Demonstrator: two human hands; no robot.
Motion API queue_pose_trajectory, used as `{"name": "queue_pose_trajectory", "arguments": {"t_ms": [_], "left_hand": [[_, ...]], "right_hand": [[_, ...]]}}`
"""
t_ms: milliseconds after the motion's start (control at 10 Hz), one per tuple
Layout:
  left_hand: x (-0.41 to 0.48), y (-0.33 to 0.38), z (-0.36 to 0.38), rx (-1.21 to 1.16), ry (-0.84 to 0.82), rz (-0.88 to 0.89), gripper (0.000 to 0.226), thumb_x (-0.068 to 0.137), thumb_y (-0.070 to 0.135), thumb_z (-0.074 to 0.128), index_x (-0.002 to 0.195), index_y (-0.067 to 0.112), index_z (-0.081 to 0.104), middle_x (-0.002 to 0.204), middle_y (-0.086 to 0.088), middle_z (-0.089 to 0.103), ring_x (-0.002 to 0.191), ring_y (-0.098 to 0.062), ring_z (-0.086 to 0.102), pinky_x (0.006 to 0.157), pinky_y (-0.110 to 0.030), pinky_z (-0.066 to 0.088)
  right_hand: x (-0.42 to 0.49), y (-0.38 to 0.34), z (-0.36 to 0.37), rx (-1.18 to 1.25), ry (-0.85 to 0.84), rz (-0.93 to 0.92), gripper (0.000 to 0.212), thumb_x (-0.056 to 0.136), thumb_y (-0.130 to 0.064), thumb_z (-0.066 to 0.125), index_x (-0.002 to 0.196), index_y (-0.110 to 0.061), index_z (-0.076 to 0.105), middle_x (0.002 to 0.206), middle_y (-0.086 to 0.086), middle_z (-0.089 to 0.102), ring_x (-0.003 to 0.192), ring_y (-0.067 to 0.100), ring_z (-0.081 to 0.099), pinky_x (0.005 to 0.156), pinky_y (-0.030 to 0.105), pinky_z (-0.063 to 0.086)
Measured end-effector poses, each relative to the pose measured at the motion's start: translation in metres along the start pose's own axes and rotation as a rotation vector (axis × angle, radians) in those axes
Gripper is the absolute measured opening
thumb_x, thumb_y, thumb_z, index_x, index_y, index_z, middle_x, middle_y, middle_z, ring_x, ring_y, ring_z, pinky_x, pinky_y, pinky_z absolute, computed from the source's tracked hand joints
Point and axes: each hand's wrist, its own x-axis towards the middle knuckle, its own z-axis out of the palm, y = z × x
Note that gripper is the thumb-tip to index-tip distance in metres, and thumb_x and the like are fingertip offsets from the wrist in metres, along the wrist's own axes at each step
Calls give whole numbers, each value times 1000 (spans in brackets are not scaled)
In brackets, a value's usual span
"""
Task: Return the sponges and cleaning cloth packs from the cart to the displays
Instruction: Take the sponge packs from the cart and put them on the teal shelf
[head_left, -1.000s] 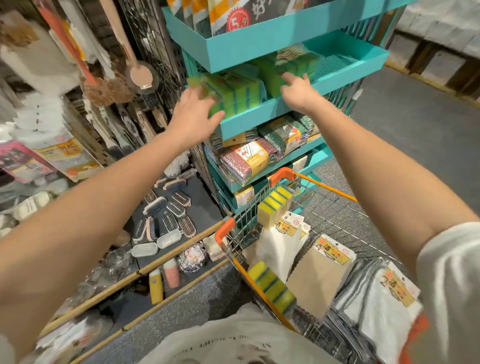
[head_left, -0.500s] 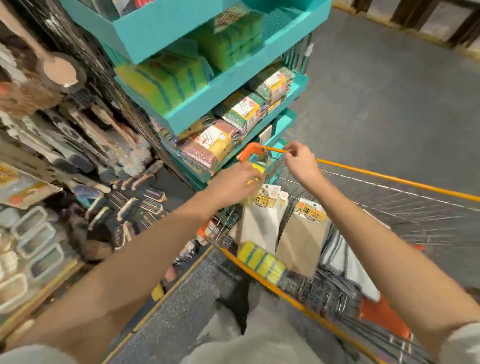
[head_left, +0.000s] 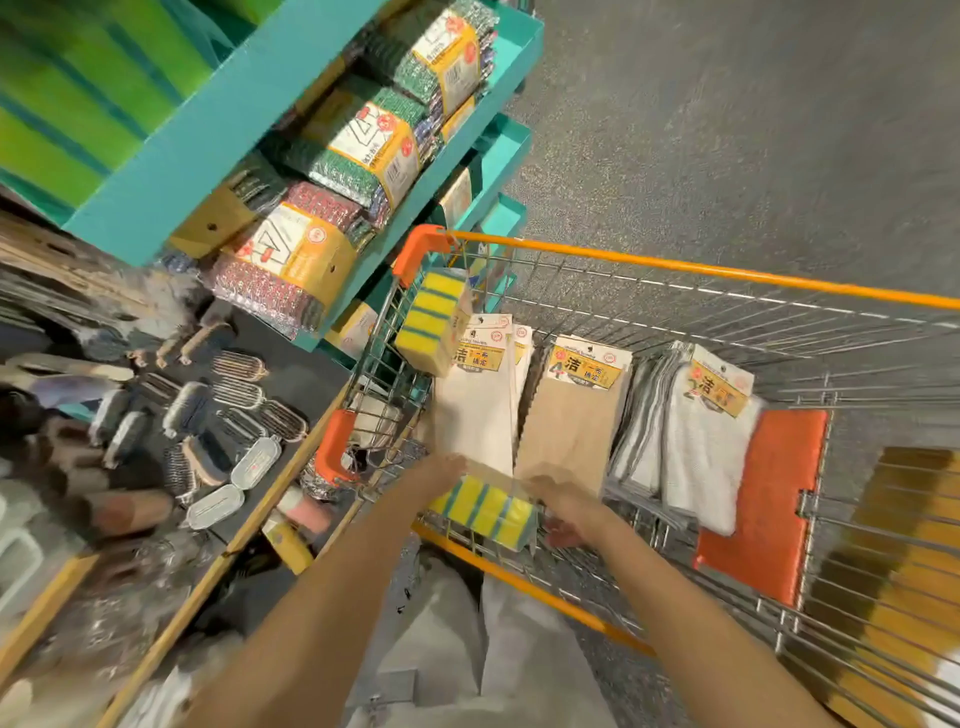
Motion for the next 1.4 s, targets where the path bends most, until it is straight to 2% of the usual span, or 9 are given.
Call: {"name": "queue_pose_trajectory", "arguments": {"t_ms": [300, 400, 500, 700, 800, 900, 1100, 1300, 1400], "left_hand": [[-20, 20, -19, -288, -76, -18, 40, 84, 29, 69, 118, 14, 53, 101, -4, 56, 87, -20, 58, 74, -34, 50], [-27, 28, -21, -627, -40, 26, 81, 65, 28, 85, 132, 17, 42, 122, -5, 56, 105, -24, 60, 90, -42, 53], [-31, 45, -30, -723, 56, 255, 83, 69, 20, 82, 138, 19, 38, 121, 5, 55, 108, -17, 57, 84, -28, 51], [-9, 66, -25, 345, 576, 1013, 65, 71, 0, 68, 130, 16, 43, 121, -8, 56, 114, -20, 49, 99, -34, 43], [-3, 71, -16, 409, 509, 1221, 48, 76, -2, 68, 121, 7, 55, 118, -11, 59, 110, -25, 52, 83, -36, 53], [5, 77, -25, 372, 249, 915, 49, 92, 13, 56, 139, 16, 44, 141, -2, 46, 124, -17, 45, 96, -30, 40], [37, 89, -37, 486, -18, 660, 49, 92, 23, 49, 139, 36, 42, 141, 6, 50, 120, -17, 53, 94, -39, 46], [71, 91, -87, 315, 784, 390, 34, 88, 20, 52, 118, 4, 56, 121, -13, 56, 114, -32, 51, 91, -39, 42], [81, 77, -103, 141, 797, 111, 62, 90, 41, 57, 132, -1, 41, 131, -20, 47, 121, -36, 43, 95, -45, 41]], "right_hand": [[-15, -8, -10, 168, -196, 12, 8, 86, -21, 61, 85, -17, 54, 71, 5, 52, 58, 17, 52, 65, 28, 49], [-15, -14, -31, 227, -238, 11, 26, 87, -7, 59, 112, -10, 54, 92, 8, 63, 82, 25, 63, 81, 37, 55], [-23, -36, -49, 345, -243, -88, 28, 95, -13, 52, 122, -5, 49, 102, 16, 66, 92, 30, 65, 80, 39, 56], [-16, -77, -77, 760, -404, -137, 71, 88, -69, 32, 120, -10, 56, 119, 22, 64, 106, 37, 64, 85, 53, 54], [-12, -86, -84, 679, -369, -213, 50, 82, -56, 54, 110, -17, 65, 107, 11, 71, 89, 27, 70, 77, 42, 55], [2, -80, -84, 544, -267, -192, 38, 74, -45, 69, 102, -21, 63, 99, 11, 68, 74, 21, 70, 74, 40, 55], [9, -75, -68, 432, -173, -189, 39, 83, -35, 68, 116, -17, 58, 110, 12, 66, 94, 27, 66, 76, 37, 56], [2, -72, -85, 819, -208, -321, 14, 90, -22, 58, 104, -21, 58, 101, 3, 67, 99, 22, 64, 86, 38, 55], [-1, -66, -102, 906, -185, -343, 10, 91, -18, 56, 100, -20, 58, 95, 1, 66, 90, 15, 62, 82, 32, 55]]}}
